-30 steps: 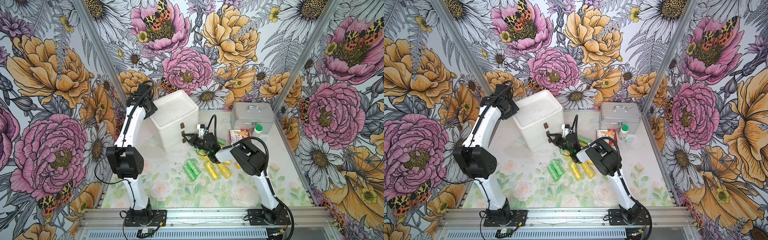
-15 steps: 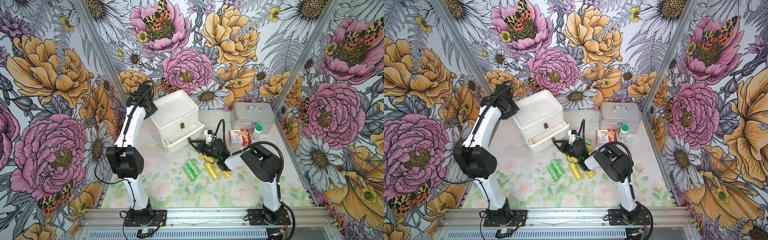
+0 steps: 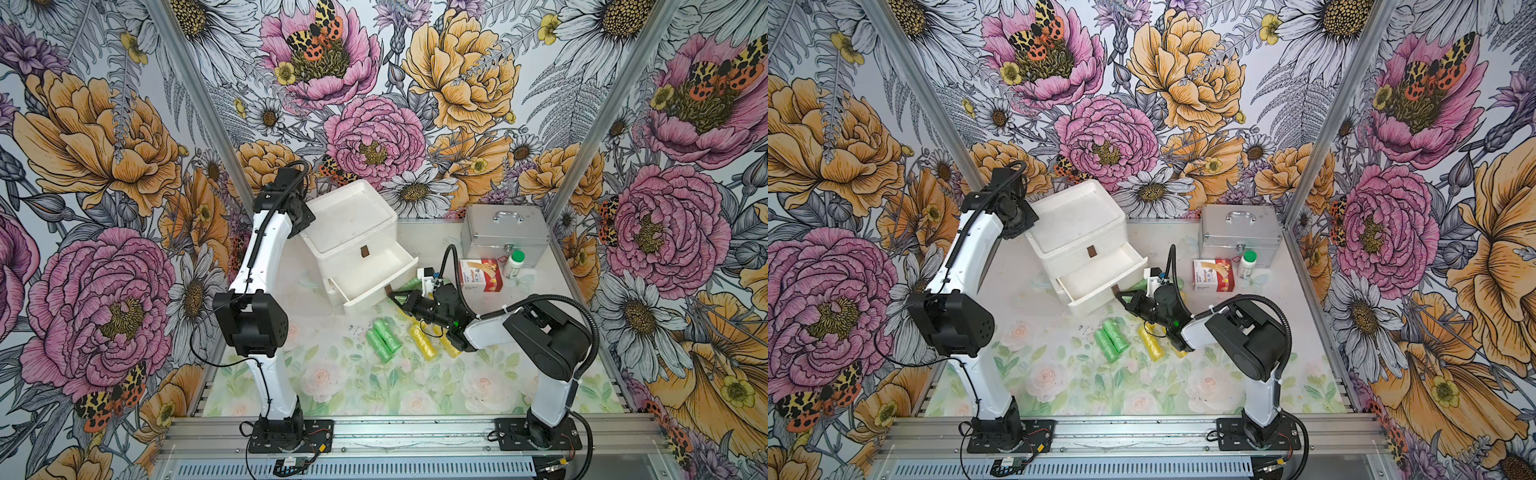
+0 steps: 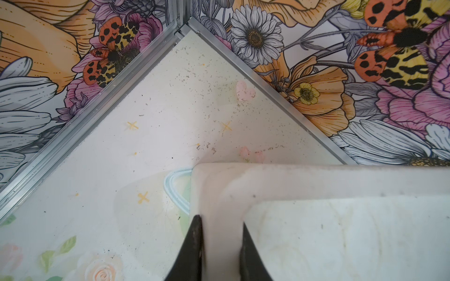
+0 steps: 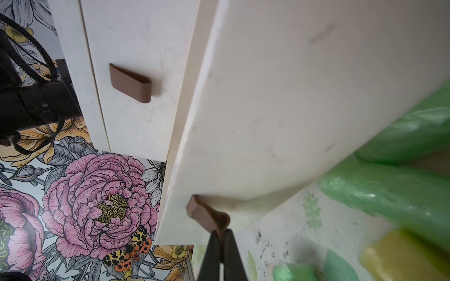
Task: Sort the rolls of trash bags by color and place them into the drawer
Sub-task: Open the drawer in the storage box.
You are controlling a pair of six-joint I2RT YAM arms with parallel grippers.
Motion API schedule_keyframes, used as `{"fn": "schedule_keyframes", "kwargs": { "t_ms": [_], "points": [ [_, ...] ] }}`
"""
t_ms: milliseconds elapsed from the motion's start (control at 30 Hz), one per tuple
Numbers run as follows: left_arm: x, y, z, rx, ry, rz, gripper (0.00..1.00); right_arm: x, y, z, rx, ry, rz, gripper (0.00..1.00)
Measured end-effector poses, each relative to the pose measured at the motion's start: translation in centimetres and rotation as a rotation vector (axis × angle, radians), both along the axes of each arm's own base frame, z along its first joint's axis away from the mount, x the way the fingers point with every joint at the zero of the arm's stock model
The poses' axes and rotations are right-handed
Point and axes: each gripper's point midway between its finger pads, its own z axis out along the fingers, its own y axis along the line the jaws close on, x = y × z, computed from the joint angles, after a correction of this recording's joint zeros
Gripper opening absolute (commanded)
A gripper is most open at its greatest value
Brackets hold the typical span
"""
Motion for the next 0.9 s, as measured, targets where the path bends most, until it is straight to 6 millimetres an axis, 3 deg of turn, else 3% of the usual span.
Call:
{"fn": "schedule_keyframes", "kwargs": {
  "t_ms": [100, 200, 233, 367, 533, 667, 733, 833, 900],
  "points": [
    [0.0, 0.0, 0.0, 0.0, 0.0, 0.0, 0.0, -0.3, -0.2, 0.3, -0.013, -0.009, 0.001, 0.0],
    [0.0, 0.0, 0.0, 0.0, 0.0, 0.0, 0.0, -0.7, -0.4, 0.4, -0.028, -0.007, 0.002, 0.26],
    [0.0, 0.0, 0.0, 0.0, 0.0, 0.0, 0.0, -0.9, -0.6, 0.1, -0.04, -0.002, 0.004, 0.31],
    [0.0, 0.0, 0.1, -0.001, 0.001, 0.0, 0.0, -1.5, -1.4, -0.6, -0.11, 0.007, 0.012, 0.44],
    [0.0, 0.1, 0.1, -0.008, 0.012, 0.0, 0.0, -1.8, -3.6, 0.8, -0.261, -0.036, 0.018, 0.6],
    [0.0, 0.3, 0.1, -0.023, 0.016, -0.001, 0.0, -1.0, -6.9, 3.3, -0.459, -0.119, -0.031, 0.79],
    [0.0, 0.3, 0.1, -0.024, 0.016, -0.004, 0.0, -0.5, -8.7, 3.8, -0.566, -0.143, -0.06, 0.83],
    [0.0, 0.6, 0.1, -0.028, 0.018, -0.002, 0.0, 0.2, -12.0, 2.5, -0.715, -0.101, -0.095, 0.84],
    [-0.1, 0.7, 0.1, -0.029, 0.018, -0.007, 0.0, 0.3, -15.4, 0.0, -0.81, 0.005, -0.133, 0.83]
  ]
}}
